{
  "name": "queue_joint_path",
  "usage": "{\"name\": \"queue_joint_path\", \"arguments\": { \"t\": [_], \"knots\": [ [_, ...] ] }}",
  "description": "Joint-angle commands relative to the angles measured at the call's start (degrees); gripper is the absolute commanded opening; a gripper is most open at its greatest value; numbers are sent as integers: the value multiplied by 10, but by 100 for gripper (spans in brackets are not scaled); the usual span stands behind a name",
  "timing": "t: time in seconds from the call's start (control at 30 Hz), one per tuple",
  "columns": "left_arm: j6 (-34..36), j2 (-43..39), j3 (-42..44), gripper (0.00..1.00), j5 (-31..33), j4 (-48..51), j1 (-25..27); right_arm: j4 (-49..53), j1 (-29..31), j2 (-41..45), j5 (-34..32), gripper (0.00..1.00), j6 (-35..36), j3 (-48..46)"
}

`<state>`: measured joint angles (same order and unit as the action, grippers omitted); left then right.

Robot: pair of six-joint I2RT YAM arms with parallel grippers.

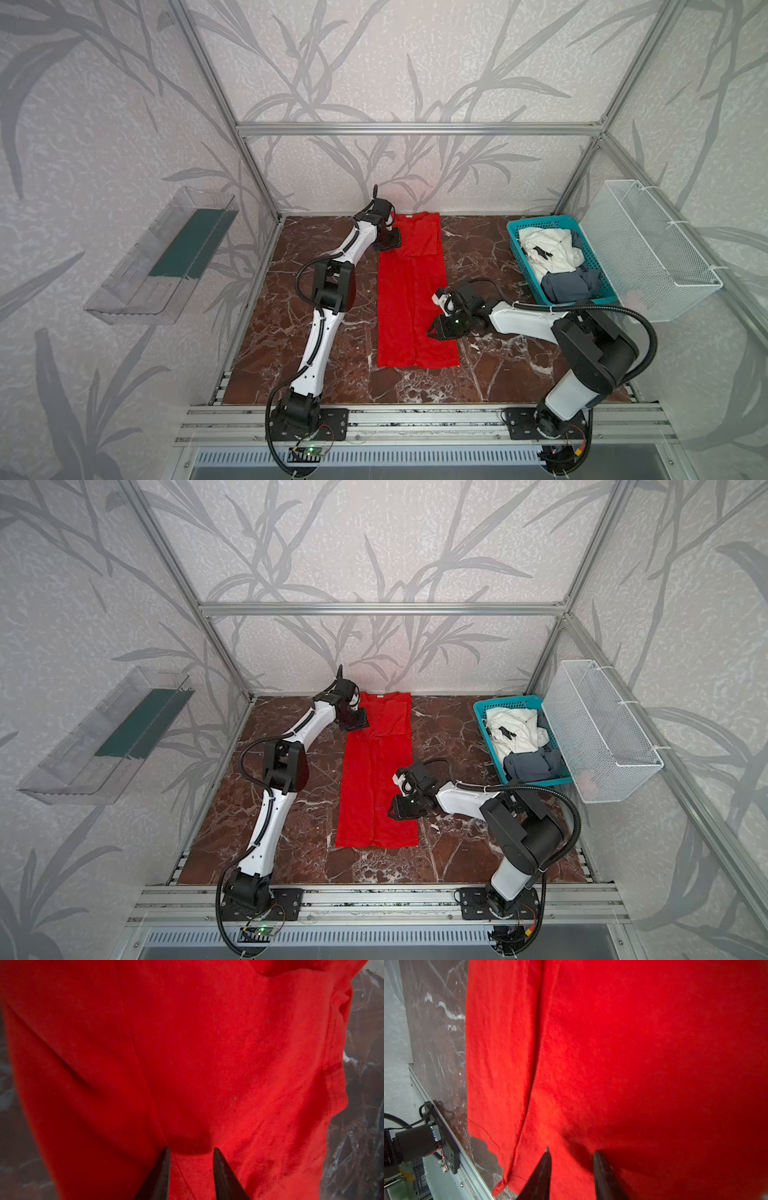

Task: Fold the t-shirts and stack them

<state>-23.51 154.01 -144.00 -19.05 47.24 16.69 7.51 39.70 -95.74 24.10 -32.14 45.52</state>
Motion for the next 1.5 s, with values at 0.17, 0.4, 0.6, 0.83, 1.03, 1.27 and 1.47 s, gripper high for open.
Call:
{"name": "queue_joint_path", "arguments": {
  "t": [0.17,0.4,0.6,0.83,1.03,1.27,1.47],
  "knots": [
    [31,15,-78,36,-58,34,0,160,18,57,-79,37,-37,6],
    [30,-159,85,36,-26,15,-2,257,4,140,-137,38,-25,51],
    [10,-374,403,37,-20,-76,-3,267,-42,184,-142,39,-27,26],
    [-21,-598,716,36,-3,-124,0,264,-73,207,-133,39,-27,-9],
    [-56,-738,914,36,11,-86,2,235,-74,228,-100,40,-49,-63],
    [-112,-829,1063,38,-60,-111,9,190,-34,229,-79,43,-91,-111],
    [-153,-833,1100,39,-68,-125,66,144,1,200,-86,43,-125,-130]
  ]
}}
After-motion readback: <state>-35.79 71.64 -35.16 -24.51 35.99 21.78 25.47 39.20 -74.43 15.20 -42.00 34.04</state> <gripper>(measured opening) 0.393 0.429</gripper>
